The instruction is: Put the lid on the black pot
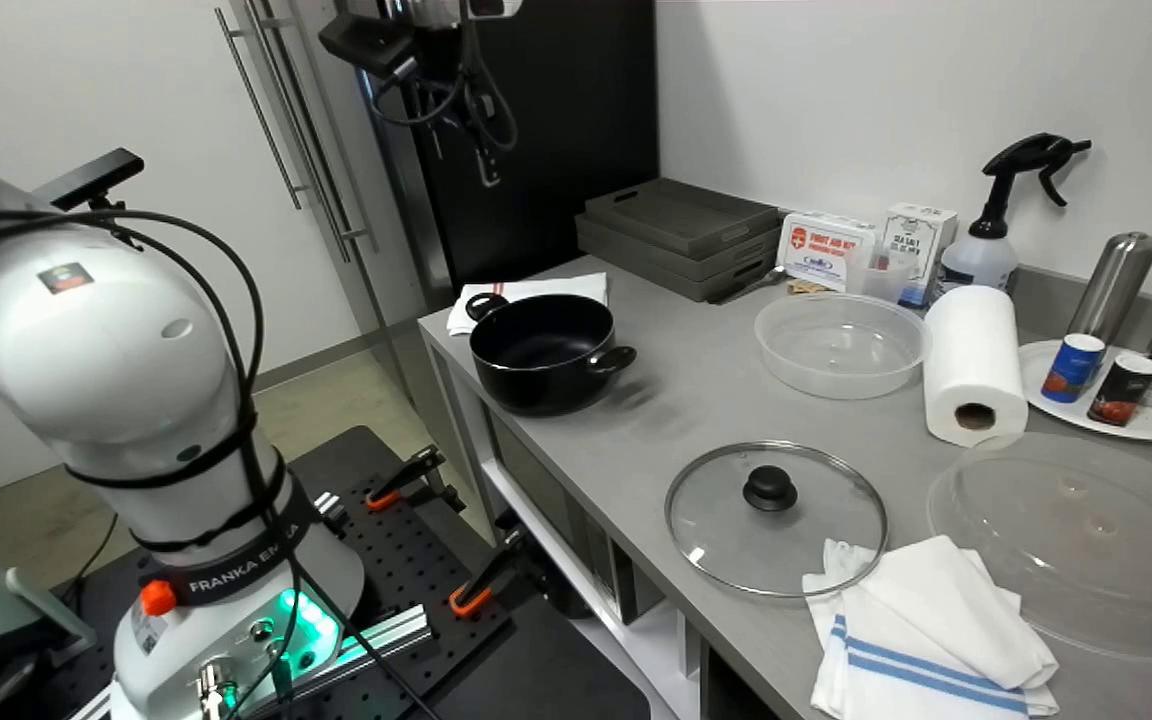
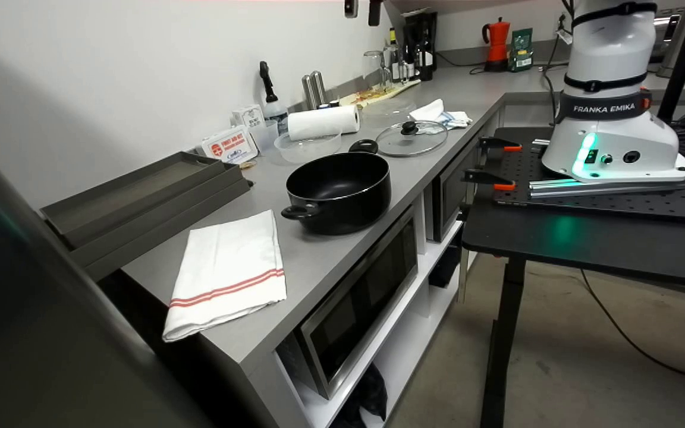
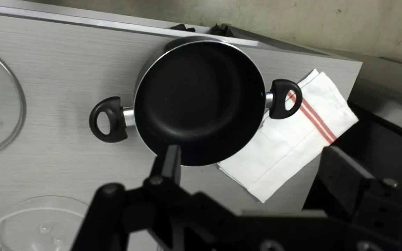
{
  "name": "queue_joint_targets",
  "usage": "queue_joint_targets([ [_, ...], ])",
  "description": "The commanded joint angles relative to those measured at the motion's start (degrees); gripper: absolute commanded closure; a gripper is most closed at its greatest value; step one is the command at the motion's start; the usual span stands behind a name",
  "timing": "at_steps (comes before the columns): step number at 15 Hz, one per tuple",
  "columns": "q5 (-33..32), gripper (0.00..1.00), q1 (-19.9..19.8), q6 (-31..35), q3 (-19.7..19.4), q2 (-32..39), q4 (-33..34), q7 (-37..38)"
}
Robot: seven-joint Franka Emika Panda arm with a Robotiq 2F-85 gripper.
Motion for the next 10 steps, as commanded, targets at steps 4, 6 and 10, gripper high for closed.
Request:
queue_joint_targets([
  [4, -2.44, 0.0, -4.79, 8.66, 0.88, 10.73, 4.7, 8.0],
  [6, -3.78, 0.0, -6.38, 11.0, 0.94, 13.08, 5.89, 11.27],
  [10, -7.77, 0.0, -9.8, 14.78, 0.62, 17.03, 7.91, 18.63],
])
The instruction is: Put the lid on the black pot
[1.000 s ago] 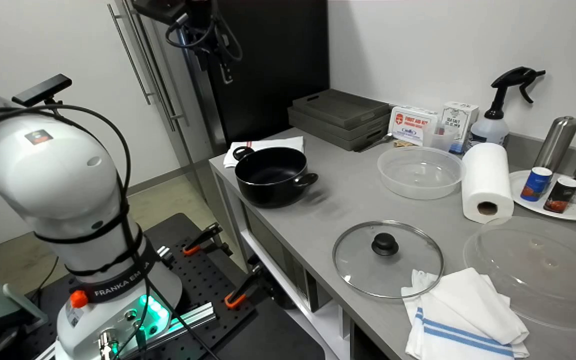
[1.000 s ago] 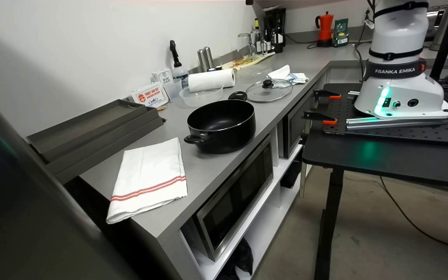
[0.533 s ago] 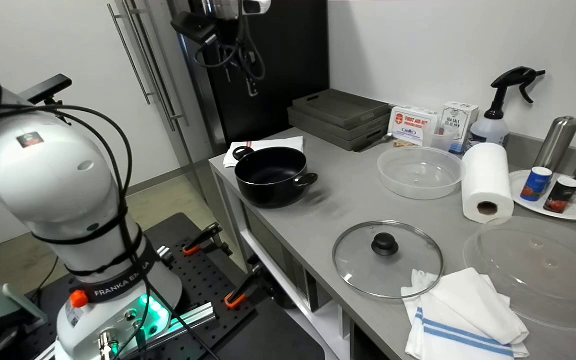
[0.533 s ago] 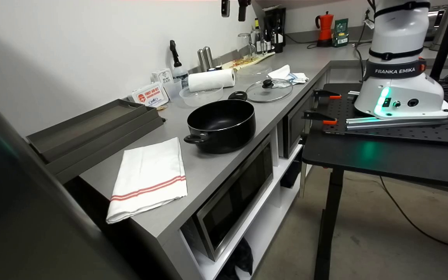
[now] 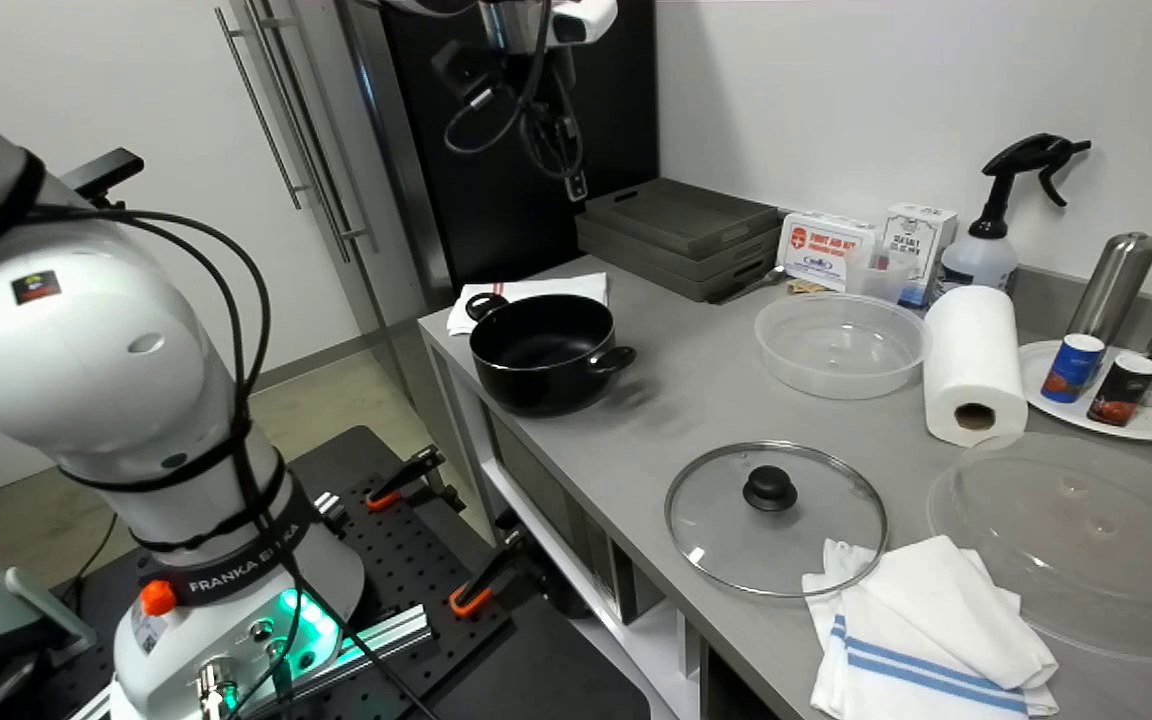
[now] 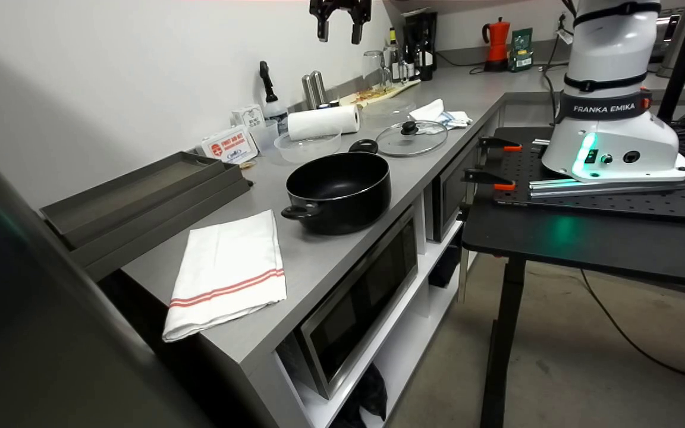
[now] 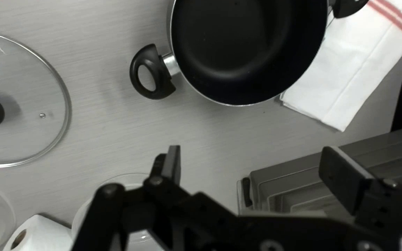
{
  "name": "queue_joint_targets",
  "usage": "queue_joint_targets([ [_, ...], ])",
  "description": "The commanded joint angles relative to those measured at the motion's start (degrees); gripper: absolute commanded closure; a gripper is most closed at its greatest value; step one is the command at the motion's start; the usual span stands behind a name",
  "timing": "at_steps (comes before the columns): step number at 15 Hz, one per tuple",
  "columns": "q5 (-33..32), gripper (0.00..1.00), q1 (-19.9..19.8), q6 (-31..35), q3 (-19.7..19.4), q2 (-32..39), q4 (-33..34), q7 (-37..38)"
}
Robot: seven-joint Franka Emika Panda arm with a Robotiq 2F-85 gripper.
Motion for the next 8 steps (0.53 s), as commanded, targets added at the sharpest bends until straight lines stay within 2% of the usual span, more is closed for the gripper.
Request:
queue_joint_targets([
  [1, -4.42, 0.0, -3.47, 3.06, 0.38, 4.6, 3.08, 7.8],
  [8, -12.17, 0.0, -8.78, 5.02, -1.84, 10.82, 5.99, 19.99],
])
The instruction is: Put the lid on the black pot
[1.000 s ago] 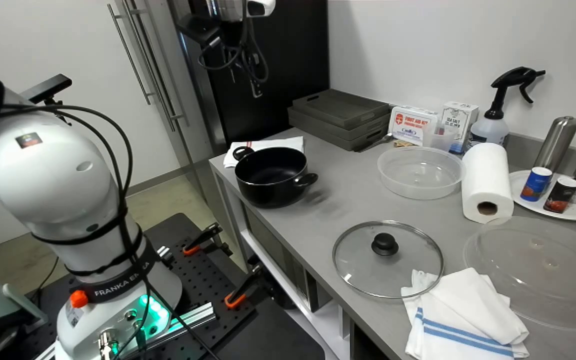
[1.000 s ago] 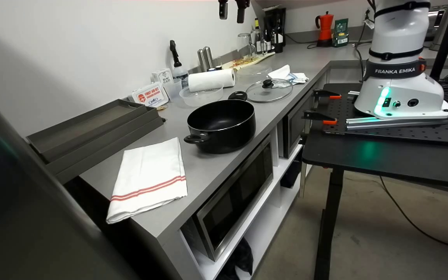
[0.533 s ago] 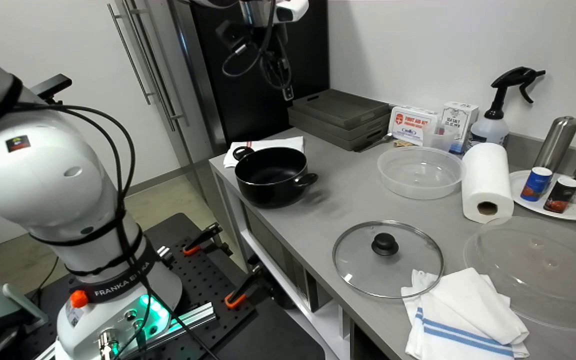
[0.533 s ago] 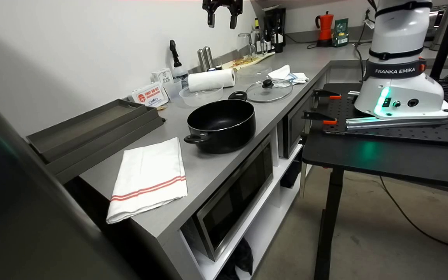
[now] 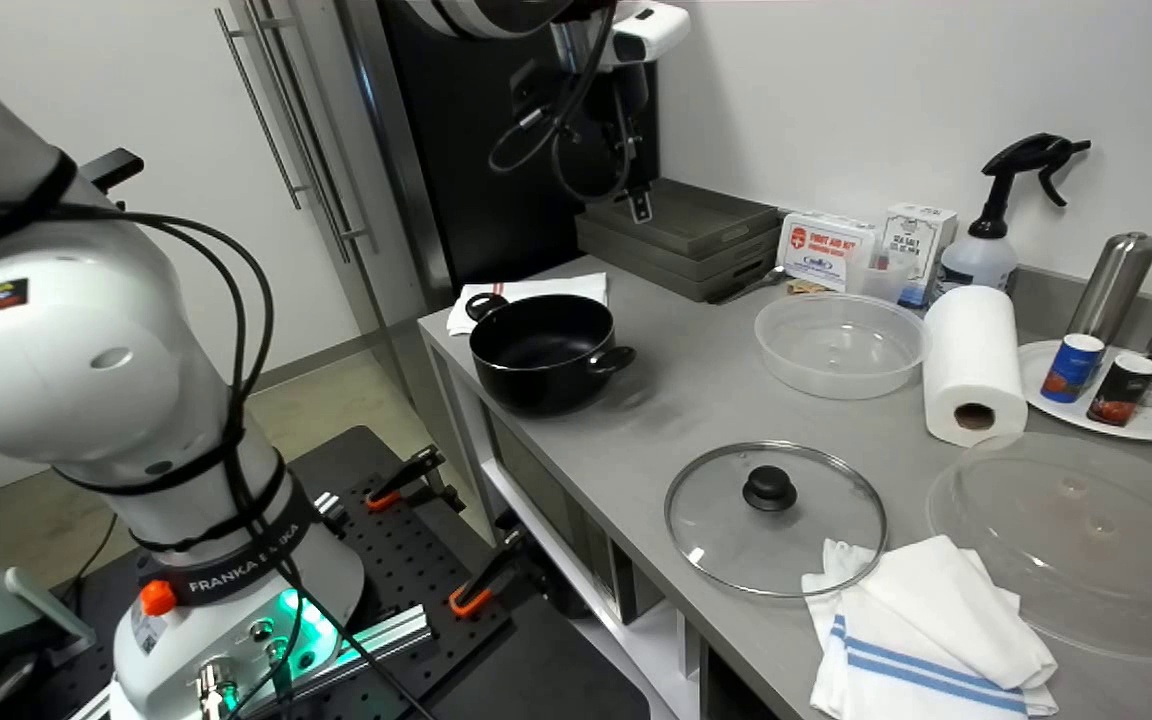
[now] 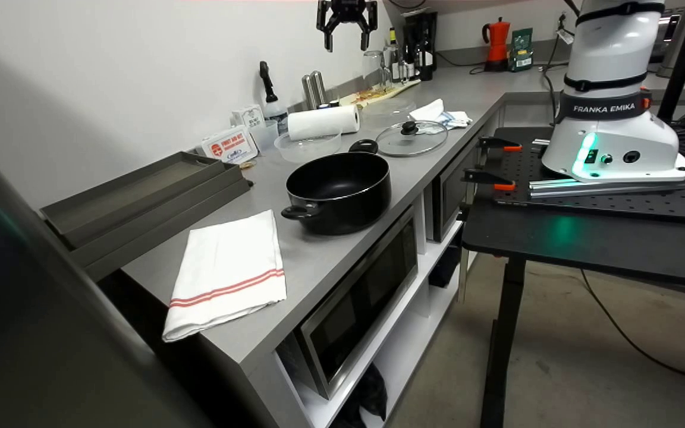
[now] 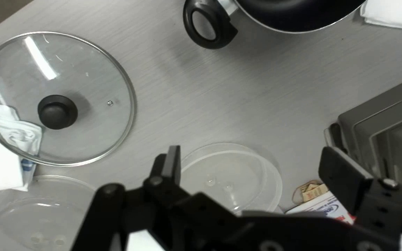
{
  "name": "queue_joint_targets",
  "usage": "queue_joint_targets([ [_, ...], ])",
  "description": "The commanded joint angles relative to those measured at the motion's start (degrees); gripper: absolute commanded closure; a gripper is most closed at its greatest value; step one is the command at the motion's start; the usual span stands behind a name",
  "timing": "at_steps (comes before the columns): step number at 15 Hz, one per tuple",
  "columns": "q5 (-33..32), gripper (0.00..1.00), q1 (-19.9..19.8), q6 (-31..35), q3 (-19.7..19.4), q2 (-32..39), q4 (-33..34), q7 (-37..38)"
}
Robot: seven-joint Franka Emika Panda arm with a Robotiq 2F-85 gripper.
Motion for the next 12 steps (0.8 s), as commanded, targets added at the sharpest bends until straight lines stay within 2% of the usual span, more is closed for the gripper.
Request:
queue_joint_targets([
  [1, -3.74, 0.0, -1.52, 0.75, -1.52, 4.06, 2.88, 6.58],
  [6, -4.86, 0.0, -2.35, 2.72, -5.24, 9.36, 6.03, 12.42],
  [12, -2.99, 0.0, -1.87, 3.28, -10.5, 17.8, 11.88, 18.05],
])
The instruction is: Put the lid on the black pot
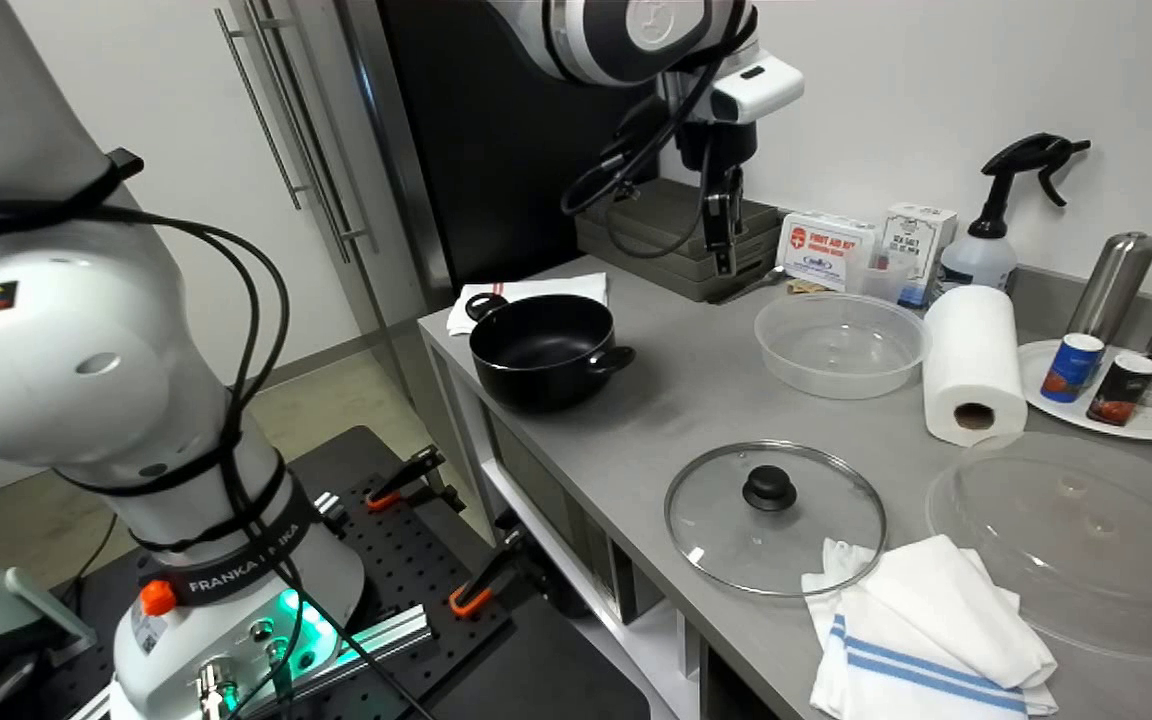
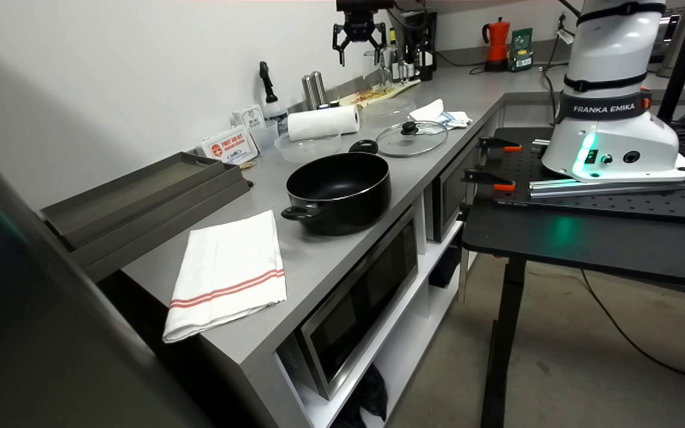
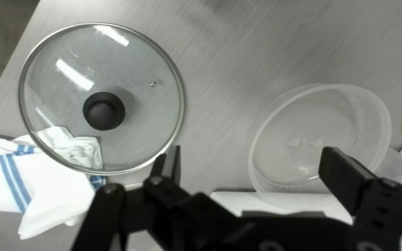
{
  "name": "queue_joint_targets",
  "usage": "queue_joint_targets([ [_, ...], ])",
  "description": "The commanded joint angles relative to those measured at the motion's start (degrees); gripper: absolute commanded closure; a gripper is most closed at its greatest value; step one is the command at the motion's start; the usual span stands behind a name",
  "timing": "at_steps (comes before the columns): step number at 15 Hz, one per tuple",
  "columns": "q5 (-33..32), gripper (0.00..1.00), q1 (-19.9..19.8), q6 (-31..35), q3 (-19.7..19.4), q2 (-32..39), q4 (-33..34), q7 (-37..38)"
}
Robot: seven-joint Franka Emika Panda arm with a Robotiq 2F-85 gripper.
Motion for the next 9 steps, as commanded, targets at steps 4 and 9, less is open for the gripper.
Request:
queue_joint_targets([
  [4, -0.27, 0.0, 1.32, -0.3, -4.88, 10.12, 8.1, 7.83],
  [9, 0.83, 0.0, 1.66, -1.6, -7.69, 16.1, 12.34, 11.51],
])
